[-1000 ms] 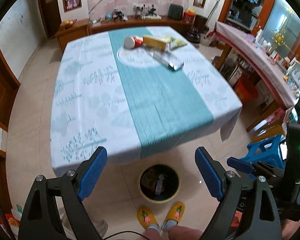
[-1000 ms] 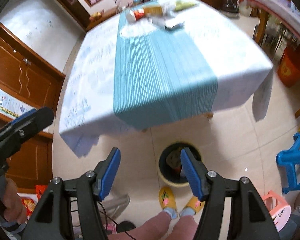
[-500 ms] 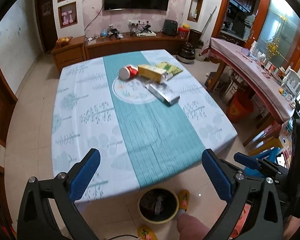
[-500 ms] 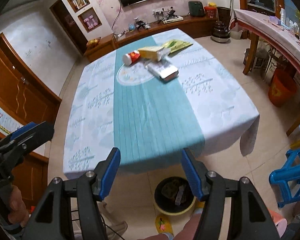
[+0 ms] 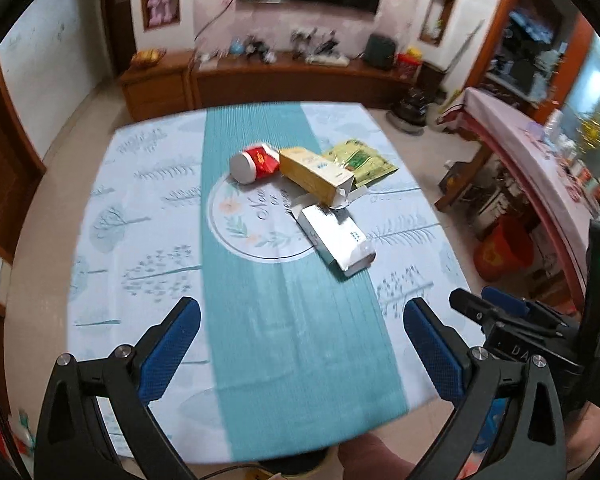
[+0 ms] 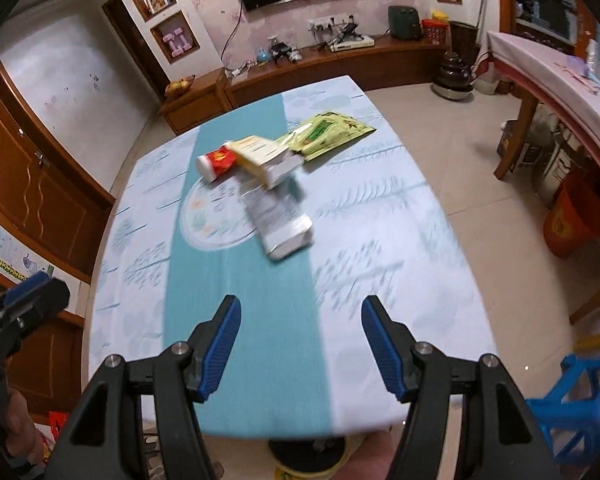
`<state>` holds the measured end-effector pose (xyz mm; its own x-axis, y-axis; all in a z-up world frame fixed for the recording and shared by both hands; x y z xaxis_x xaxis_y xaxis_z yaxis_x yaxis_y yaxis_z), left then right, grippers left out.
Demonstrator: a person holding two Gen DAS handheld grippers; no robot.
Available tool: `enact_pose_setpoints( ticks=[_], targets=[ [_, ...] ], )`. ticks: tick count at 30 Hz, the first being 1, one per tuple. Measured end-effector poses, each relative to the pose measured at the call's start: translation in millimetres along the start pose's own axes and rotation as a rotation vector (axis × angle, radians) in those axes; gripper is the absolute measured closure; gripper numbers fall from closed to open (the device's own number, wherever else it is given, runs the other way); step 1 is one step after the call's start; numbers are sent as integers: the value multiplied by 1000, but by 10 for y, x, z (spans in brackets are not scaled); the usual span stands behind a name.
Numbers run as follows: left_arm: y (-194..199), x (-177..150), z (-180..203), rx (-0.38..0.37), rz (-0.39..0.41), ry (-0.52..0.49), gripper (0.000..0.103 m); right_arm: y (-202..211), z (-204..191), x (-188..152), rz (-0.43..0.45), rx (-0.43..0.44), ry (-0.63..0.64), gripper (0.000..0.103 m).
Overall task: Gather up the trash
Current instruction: 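Grasp the yellow atomy box with the right tool while the left tool grasps the silver box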
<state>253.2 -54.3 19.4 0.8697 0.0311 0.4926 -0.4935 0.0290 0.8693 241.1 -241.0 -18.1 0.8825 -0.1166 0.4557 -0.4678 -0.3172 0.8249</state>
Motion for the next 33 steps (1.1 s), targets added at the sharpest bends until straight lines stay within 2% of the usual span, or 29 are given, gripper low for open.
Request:
enact_pose_setpoints(
  ticks=[6, 11, 16, 21, 24, 26, 28, 29, 31, 33],
  targets=[
    [-864, 323, 441, 60, -141, 51, 2, -491, 473, 606, -92, 44, 50, 40],
    [-1586, 511, 589, 117, -237, 134, 2, -875, 694, 946, -149, 59, 113, 40],
    [-2051, 629, 621, 149, -287, 221, 2, -1163, 888, 1209, -172, 100, 104, 40],
    [-2315, 608, 576, 212, -322, 285, 3, -1374, 944, 1397, -197, 143, 104, 40],
    [-2391, 552, 500, 223, -329, 318, 14, -1430, 875, 1460, -207, 173, 128, 40],
    [-2394, 534, 451, 186, -317, 348, 26, -1463, 817, 1503, -213, 195, 140, 40],
    [-2355, 537, 413, 147, -300, 355, 58, -1491, 728, 1538, -216, 220, 156, 40],
    [-2332, 527, 410, 138, -296, 349, 66, -1505, 669, 1558, -217, 234, 165, 40],
    [-2283, 503, 354, 140, -291, 341, 90, -1538, 555, 1594, -221, 258, 184, 40],
    [-2259, 456, 270, 159, -298, 344, 92, -1583, 422, 1620, -227, 279, 206, 40]
  ],
)
Point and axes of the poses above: each gripper's, at about its wrist camera, not at the fingertips, and y roughly against the way its jaws point, z to its right, x to its top, the point moved 4 cm from there along -y, roughly the way its jaws point, and after that the axes turned 6 degrees about x, right-handed, at the moved point
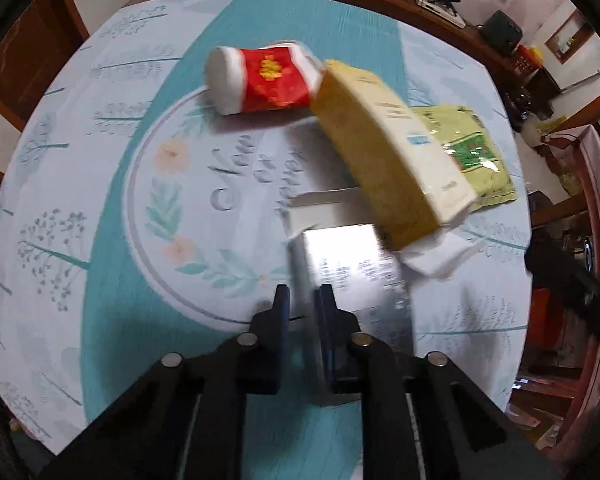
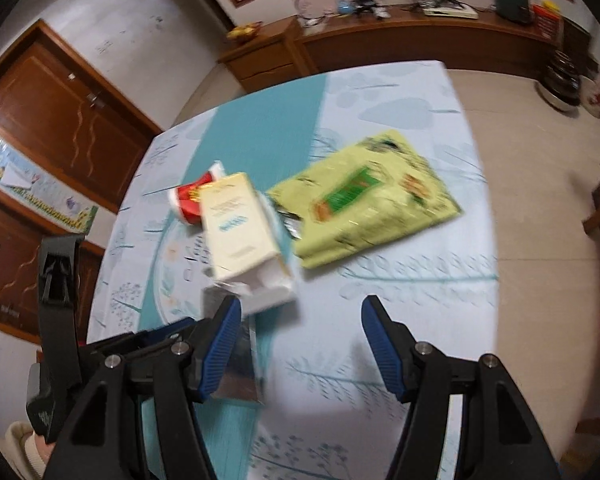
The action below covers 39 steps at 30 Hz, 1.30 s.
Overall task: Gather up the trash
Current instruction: 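Grasp the yellow atomy box with the right tool while the left tool grasps the silver box, then carry the yellow atomy box and silver box down over the bin with both tools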
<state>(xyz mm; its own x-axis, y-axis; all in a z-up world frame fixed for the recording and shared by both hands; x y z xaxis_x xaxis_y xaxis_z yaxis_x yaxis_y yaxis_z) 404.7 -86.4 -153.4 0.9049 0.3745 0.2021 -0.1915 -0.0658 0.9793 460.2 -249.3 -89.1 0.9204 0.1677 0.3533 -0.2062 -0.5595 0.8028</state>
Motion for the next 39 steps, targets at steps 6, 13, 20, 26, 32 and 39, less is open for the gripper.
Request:
enact_pose_setpoints(
  ticks=[6, 13, 20, 26, 32, 39],
  targets=[
    [-118, -104, -346, -36, -89, 119, 91, -137, -285, 201, 4, 27, 72, 40],
    [30, -88, -333, -63, -56, 127, 77, -313, -359, 359, -22, 11, 126, 40],
    [124, -81, -327, -65, -44, 119, 70, -692, -380, 518, -106, 22, 165, 40],
    [177, -116, -388, -66, -42, 134, 65, -998, -354, 544, -201, 43, 158, 40],
    [246, -69, -331, -75, -24, 129, 46, -906, -414, 468, -194, 102, 170, 51],
    [213, 7, 9, -96, -46, 74, 32, -470, -300, 424, -108, 146, 116, 52]
  ],
)
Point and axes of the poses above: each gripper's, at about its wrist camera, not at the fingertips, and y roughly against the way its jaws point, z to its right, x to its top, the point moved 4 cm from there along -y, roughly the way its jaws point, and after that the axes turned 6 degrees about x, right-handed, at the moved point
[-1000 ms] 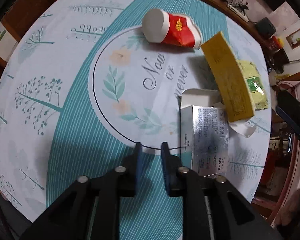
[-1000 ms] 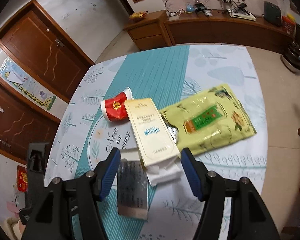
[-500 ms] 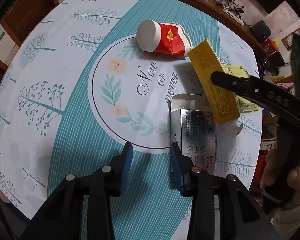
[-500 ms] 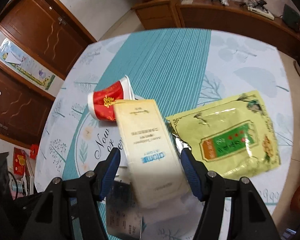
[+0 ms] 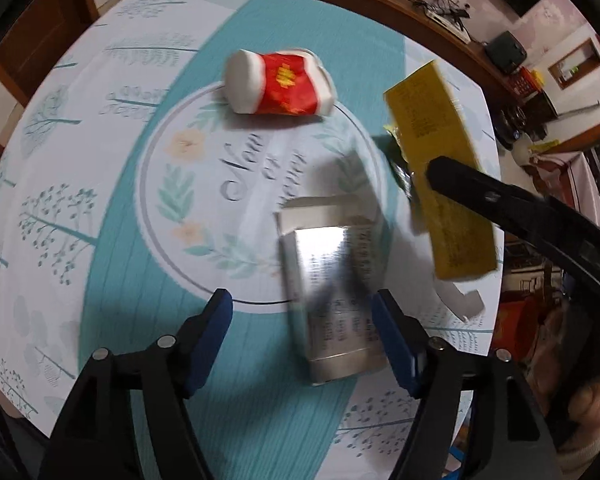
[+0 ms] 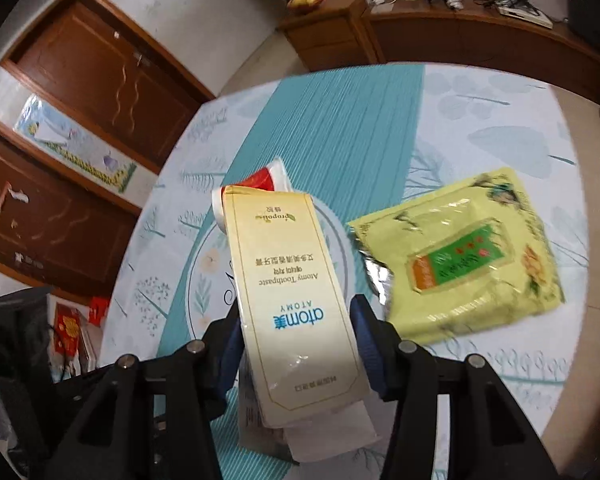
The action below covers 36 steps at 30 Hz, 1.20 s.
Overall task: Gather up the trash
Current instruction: 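Carry the yellow atomy box and silver box down over the bin with both tools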
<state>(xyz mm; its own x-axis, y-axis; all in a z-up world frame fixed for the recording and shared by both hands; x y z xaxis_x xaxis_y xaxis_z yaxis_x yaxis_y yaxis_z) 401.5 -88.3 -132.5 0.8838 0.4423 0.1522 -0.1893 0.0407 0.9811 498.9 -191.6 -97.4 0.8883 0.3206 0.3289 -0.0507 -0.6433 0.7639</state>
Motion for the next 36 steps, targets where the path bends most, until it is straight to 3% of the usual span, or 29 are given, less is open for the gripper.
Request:
enact_pose_setpoints(
  ticks=[8, 17, 20, 30, 36],
  targets=[
    [-262, 34, 356, 28, -85, -32, 31, 382, 280, -247, 77, -25, -81, 53],
    [-472, 53, 583, 142, -114, -72, 31, 411, 466, -613, 66, -31, -159, 53],
    [-482, 17, 580, 149, -108, -79, 36, 413, 474, -708, 59, -29, -169, 53],
    [-236, -199, 237, 132, -76, -122, 40, 393, 287, -996, 46, -21, -191, 53],
    [78, -463, -165, 123, -49, -158, 40, 328, -45, -1234, 40, -25, -194, 53]
  ],
)
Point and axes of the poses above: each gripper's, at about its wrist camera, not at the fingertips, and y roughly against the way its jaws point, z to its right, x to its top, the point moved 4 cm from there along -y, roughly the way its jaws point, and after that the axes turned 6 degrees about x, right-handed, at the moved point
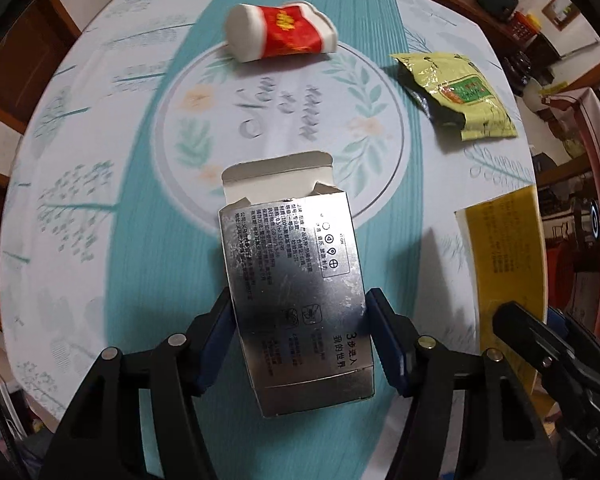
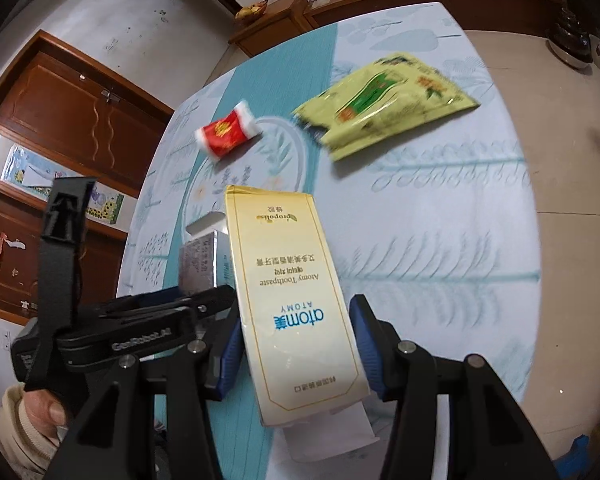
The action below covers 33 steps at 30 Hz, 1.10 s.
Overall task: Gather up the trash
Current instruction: 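Carry the yellow atomy box and silver box down over the bin with both tools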
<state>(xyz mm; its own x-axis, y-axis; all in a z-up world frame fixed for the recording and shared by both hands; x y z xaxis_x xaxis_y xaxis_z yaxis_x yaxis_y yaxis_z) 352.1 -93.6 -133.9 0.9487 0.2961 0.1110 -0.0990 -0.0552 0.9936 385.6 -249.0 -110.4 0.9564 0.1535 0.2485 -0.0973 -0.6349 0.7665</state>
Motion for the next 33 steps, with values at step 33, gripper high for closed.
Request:
enact_pose_setpoints(
  ticks=[33],
  targets=[
    [927, -2535, -1911, -101, 160, -441, 40, -59, -1954, -3268, 165, -107, -285, 53]
  ],
)
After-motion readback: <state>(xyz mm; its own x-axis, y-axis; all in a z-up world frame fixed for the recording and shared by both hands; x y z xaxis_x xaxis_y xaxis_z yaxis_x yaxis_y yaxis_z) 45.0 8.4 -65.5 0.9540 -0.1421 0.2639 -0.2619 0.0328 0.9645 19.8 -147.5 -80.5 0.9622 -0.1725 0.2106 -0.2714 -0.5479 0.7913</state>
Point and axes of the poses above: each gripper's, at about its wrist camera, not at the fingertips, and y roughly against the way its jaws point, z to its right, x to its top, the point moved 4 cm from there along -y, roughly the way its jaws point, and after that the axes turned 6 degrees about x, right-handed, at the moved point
